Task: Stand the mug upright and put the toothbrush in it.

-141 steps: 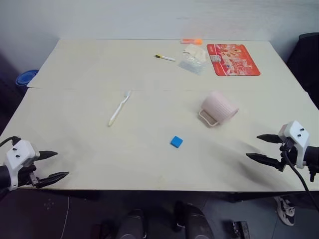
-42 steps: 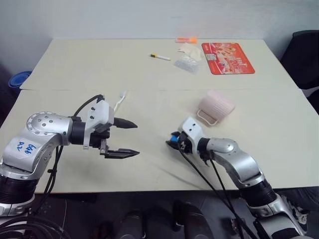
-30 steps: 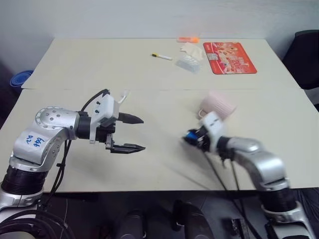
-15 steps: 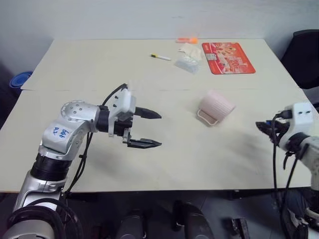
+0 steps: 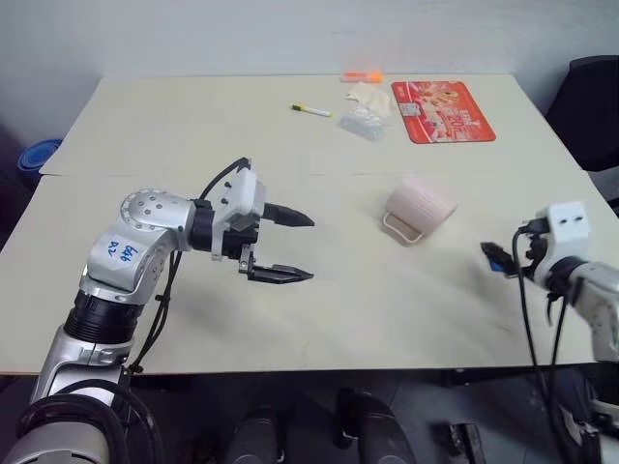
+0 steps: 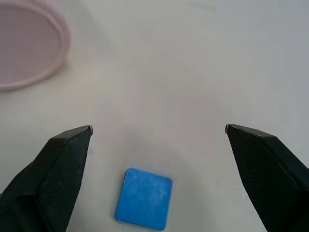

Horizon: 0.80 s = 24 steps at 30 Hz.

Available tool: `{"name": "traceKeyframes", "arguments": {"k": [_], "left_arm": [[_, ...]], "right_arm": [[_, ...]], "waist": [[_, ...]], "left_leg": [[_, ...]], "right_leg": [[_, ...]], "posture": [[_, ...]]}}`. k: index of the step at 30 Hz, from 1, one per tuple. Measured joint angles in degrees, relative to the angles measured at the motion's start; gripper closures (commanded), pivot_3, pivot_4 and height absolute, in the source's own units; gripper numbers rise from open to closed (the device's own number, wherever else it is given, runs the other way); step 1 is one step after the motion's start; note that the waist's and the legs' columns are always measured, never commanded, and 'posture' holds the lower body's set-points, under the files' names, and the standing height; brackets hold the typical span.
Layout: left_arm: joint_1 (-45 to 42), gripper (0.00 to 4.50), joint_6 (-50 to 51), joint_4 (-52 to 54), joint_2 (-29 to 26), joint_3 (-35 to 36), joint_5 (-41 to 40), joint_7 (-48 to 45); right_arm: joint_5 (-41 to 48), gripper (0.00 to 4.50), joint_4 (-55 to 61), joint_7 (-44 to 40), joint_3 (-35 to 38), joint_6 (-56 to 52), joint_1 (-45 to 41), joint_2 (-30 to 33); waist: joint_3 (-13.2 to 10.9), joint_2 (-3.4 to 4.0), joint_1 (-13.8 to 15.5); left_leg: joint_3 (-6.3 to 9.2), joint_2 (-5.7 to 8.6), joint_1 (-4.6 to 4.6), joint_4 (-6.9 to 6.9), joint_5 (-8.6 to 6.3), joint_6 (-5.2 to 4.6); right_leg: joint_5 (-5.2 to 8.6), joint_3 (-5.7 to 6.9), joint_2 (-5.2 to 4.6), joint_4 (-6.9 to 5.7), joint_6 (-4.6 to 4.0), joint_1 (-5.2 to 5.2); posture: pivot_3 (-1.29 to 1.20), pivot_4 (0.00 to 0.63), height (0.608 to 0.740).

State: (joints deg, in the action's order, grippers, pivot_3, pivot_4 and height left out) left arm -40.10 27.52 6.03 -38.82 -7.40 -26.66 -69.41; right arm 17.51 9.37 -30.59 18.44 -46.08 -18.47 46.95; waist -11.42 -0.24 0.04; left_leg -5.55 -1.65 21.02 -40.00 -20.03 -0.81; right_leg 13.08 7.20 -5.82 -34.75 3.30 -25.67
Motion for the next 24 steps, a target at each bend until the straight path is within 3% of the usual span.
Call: {"name": "traceKeyframes", "arguments": {"k": [2,4,9,16,24], "left_arm": [[0.2,0.00,0.1,0.1,0.0,0.0,0.0,0.3],[0.2,0.00,0.1,0.4,0.0,0.1,0.0,0.6],[0.6,0.00,0.1,0.6,-0.1,0.2,0.0,1.1],[1.3,0.00,0.2,1.6,-0.8,1.0,0.0,1.9],[3.3,0.00,1.3,4.1,-1.9,2.2,0.0,3.4]], "right_arm": [[2.4,0.03,5.7,-1.5,-1.0,-3.6,-1.6,0.7],[5.2,0.42,10.6,-2.8,-3.6,-7.2,-4.1,1.0],[8.7,1.97,17.8,-2.4,-14.2,-14.5,-12.3,-3.1],[1.9,1.97,9.1,1.0,-29.9,-14.2,-18.7,-7.3],[-4.9,1.97,-2.8,1.5,-32.6,-9.4,-23.1,-9.7]], "waist": [[0.0,-0.01,-0.2],[0.0,-0.01,-0.2],[0.0,-0.02,-0.1],[0.0,-0.02,0.2],[0.0,-0.02,-0.2]], "left_leg": [[-0.01,-0.07,0.00,0.00,-0.01,0.03],[-0.01,-0.07,-0.02,-0.01,-0.02,0.04],[0.04,-0.04,0.04,-0.02,-0.02,0.03],[0.05,0.04,0.15,-0.09,-0.05,-0.05],[0.03,-0.02,0.13,-0.08,-0.04,-0.02]], "right_leg": [[0.00,-0.03,0.08,0.00,-0.01,0.00],[0.00,-0.03,0.09,-0.01,-0.01,0.00],[0.00,0.02,0.05,0.03,-0.02,-0.01],[-0.02,0.13,-0.04,0.10,0.02,-0.02],[-0.02,0.18,0.02,0.08,0.02,-0.04]], "posture": [[0.00,0.150,0.740],[0.00,0.150,0.740],[0.00,0.150,0.740],[0.00,0.150,0.740],[0.00,0.150,0.740]]}}
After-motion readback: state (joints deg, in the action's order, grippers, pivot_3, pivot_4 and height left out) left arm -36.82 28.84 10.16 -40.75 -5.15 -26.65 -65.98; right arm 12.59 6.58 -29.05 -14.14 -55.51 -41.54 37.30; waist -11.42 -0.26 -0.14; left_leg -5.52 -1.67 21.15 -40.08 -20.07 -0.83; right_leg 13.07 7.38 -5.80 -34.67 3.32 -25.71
